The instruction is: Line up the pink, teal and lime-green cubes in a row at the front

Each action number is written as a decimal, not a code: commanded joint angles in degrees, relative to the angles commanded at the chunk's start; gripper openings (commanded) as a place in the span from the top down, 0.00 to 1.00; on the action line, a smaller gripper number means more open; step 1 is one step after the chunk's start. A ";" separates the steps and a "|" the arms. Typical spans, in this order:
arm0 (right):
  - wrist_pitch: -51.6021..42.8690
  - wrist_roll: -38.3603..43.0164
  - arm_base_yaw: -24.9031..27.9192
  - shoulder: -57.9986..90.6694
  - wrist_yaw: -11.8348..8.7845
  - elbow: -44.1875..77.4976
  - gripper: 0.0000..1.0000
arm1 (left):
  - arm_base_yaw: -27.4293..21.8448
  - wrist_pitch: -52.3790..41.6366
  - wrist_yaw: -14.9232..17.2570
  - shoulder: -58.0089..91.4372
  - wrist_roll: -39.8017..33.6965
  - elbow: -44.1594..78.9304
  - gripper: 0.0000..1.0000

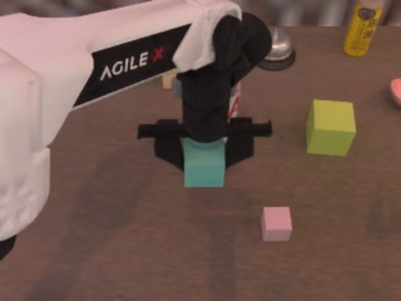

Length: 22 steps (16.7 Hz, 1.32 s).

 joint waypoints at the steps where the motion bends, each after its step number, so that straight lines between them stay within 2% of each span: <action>1: 0.00 0.00 0.00 0.00 0.00 0.00 0.00 | -2.43 0.34 -0.03 -0.98 -2.71 -1.16 1.00; 3: 0.00 0.00 0.00 0.00 0.00 0.00 0.00 | -5.92 0.91 -0.12 -2.50 -6.31 -2.86 1.00; 5: 0.00 0.00 0.00 0.00 0.00 0.00 0.00 | -7.11 1.13 -0.16 -3.07 -7.51 -3.48 1.00; 10: 0.00 0.00 0.00 0.00 0.00 0.00 0.00 | -6.90 2.02 -0.20 -2.64 -7.34 -4.16 1.00; 16: 0.00 0.00 0.00 0.00 0.00 0.00 0.00 | -7.02 13.85 -0.17 0.04 -7.38 -12.67 1.00; 21: 0.00 0.00 0.00 0.00 0.00 0.00 0.00 | -7.07 15.23 -0.13 0.57 -7.42 -13.93 1.00; 22: 0.00 0.00 0.00 0.00 0.00 0.00 0.00 | -7.07 15.23 -0.13 0.57 -7.42 -13.93 0.92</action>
